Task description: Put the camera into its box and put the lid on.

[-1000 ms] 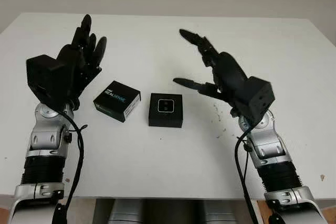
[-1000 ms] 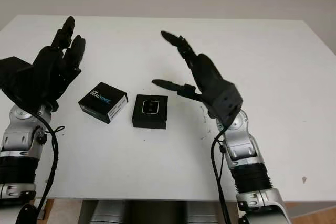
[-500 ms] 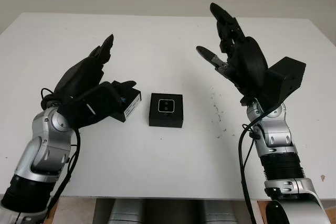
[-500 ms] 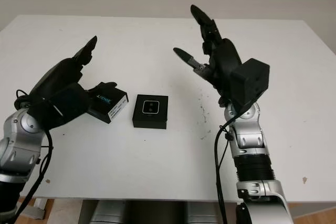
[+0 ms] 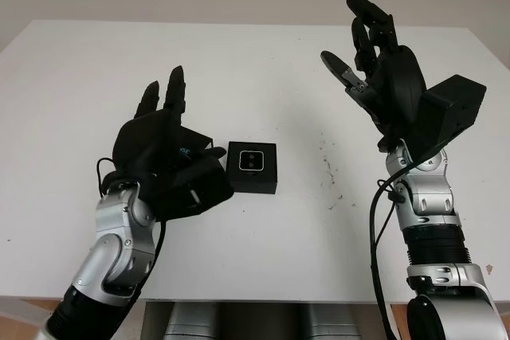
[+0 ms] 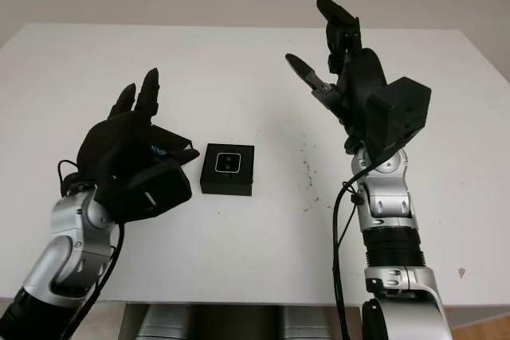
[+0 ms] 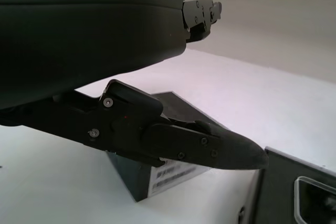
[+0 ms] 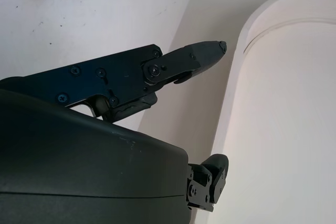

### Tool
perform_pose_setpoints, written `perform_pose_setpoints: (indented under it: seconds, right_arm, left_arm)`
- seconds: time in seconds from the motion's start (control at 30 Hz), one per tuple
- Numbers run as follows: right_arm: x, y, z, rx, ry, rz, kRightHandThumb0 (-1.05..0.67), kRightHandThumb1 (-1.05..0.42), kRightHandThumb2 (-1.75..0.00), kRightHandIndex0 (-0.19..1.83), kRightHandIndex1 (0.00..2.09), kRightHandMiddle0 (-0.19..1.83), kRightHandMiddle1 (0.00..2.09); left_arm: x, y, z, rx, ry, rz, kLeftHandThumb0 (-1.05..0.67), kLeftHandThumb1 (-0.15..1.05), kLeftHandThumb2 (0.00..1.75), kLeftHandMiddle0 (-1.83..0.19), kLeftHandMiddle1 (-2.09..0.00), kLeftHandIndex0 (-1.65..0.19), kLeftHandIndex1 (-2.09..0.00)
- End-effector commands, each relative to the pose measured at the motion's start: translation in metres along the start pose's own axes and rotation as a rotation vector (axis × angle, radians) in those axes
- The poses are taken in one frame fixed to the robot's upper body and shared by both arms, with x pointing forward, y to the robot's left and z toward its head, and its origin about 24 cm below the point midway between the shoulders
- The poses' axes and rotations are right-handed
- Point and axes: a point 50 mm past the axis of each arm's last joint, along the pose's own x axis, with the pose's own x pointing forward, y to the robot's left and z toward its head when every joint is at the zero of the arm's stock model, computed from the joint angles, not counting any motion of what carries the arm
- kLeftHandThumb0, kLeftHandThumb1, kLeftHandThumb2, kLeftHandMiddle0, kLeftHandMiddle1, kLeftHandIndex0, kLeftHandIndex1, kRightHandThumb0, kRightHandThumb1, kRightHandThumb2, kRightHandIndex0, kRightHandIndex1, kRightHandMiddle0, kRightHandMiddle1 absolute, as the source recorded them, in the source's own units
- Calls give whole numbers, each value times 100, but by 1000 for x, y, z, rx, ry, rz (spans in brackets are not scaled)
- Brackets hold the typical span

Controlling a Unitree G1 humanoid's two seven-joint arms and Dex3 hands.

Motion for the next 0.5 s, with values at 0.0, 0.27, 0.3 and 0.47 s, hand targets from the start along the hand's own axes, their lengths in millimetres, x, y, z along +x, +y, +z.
perform_pose_setpoints:
  seconds: [0.0, 0.27, 0.3, 0.47]
  right_arm:
    - [3, -1, 6, -8, -19, -4, -51, -100, -5, -4, 8, -19, 77]
    - [2, -1, 10, -26, -21, -7, -53, -101, -6, -4, 7, -18, 79]
    - [2, -1, 11, -32, -22, -8, -53, -101, -5, -3, 7, -18, 79]
    - [1, -2, 11, -34, -22, -7, -51, -102, -6, -4, 7, -17, 77]
  left_arm:
    - [-1, -5, 0, 35, 0, 9, -87, 105, 19, 13, -5, 19, 0]
    - [5, -15, -2, 149, 15, 10, -82, 103, 9, 8, -7, 17, -1]
    - [6, -16, -3, 160, 18, 10, -82, 103, 8, 7, -7, 17, -2]
    - [10, -18, -6, 190, 33, 6, -79, 101, 6, 2, -8, 13, -5]
